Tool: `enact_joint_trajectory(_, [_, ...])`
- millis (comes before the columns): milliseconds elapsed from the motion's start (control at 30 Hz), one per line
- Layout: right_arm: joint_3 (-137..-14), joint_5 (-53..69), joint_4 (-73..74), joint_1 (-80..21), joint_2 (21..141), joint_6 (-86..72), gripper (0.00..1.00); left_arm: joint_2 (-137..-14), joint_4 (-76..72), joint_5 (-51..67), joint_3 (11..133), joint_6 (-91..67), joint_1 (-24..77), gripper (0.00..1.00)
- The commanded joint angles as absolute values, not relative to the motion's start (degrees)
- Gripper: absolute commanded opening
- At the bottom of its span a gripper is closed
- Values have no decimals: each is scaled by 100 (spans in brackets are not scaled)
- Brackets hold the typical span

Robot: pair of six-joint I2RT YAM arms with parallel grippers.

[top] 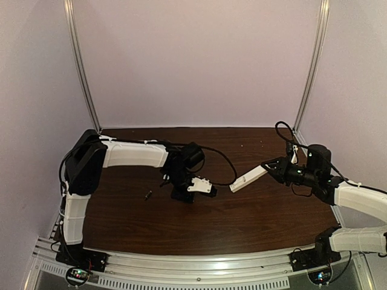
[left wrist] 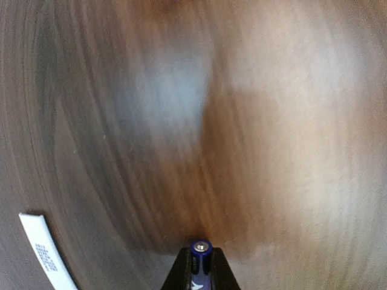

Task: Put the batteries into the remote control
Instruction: Pick up the battery from the center of the board, then place the battery in the battery compartment.

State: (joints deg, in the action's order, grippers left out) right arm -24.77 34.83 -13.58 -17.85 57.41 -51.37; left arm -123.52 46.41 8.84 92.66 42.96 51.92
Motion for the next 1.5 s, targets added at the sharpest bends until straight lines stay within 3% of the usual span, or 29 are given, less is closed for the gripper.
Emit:
enact_joint_trajectory(0, [-2399,3630,-1537,-1748,5783,-5152,0,-11752,4329,1416,9261,3177,5374,0])
enact_joint_trajectory(233, [-2538,3750,-1458,-1843,5983,-5213,0,-10022,2084,521,8171,1385,5378,0])
enact_joint_trajectory(433, [-3088,3866,-835,-2151,6509,-5081,0,-8535,-541,630,6388,70,5395,0])
enact_joint_trajectory(600, [-3401,3802,-478,-2441,6728,-5041,0,-8683,-726,1313,6092,-62,5509,0])
enact_joint_trajectory(1000, [-3850,3811,-531,-3220,7447,-5249,0,-9438,-1932,1329,5652,-355,6299,0])
enact_joint_trajectory(1467, [-4013,3849,-654,-3338,7638,-5417,0,-9979,-1848,1162,5652,-492,6336,0])
